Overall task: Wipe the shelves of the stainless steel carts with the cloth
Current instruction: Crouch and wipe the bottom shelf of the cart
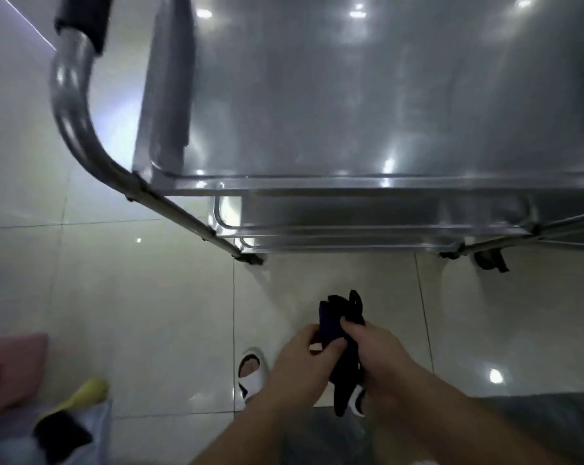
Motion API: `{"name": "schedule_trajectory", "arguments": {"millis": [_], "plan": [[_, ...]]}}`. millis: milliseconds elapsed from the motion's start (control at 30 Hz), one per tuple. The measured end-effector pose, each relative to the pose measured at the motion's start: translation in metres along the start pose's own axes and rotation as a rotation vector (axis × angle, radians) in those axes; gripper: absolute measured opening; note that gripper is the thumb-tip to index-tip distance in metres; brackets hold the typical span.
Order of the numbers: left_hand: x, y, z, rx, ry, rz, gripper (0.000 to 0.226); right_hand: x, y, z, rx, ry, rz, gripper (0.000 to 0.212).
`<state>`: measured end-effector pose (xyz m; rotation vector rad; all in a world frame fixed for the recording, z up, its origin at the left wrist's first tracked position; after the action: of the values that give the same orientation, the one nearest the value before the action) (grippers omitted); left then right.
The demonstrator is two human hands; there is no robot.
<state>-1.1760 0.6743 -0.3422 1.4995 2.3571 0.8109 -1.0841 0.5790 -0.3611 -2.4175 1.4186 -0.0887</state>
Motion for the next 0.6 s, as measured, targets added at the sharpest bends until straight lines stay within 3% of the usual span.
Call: {"name": "schedule_trajectory", "arguments": {"millis": [300, 600], "plan": [[0.112, 0.073, -0.124, -0.19, 0.053, -0.094, 0.023, -0.11, -0.049, -0.145, 0.099, -0.105, -0.019, 0.019], [0.198, 0.098, -0.185, -0.169, 0.074, -0.322, 0.022, -0.19, -0.086, -0.235, 0.205, -0.182, 0.046, 0.023]]}}
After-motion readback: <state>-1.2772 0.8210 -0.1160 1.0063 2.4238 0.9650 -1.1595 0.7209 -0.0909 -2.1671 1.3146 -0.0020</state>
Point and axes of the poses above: each hand's wrist, its own z-axis towards the middle knuckle, its own x-axis out of the back of the hand, y = z × x, the point moved 8 cm from there along z, towards the middle knuckle, and after that the axes turned 3 degrees about z, right-handed, at the moved point
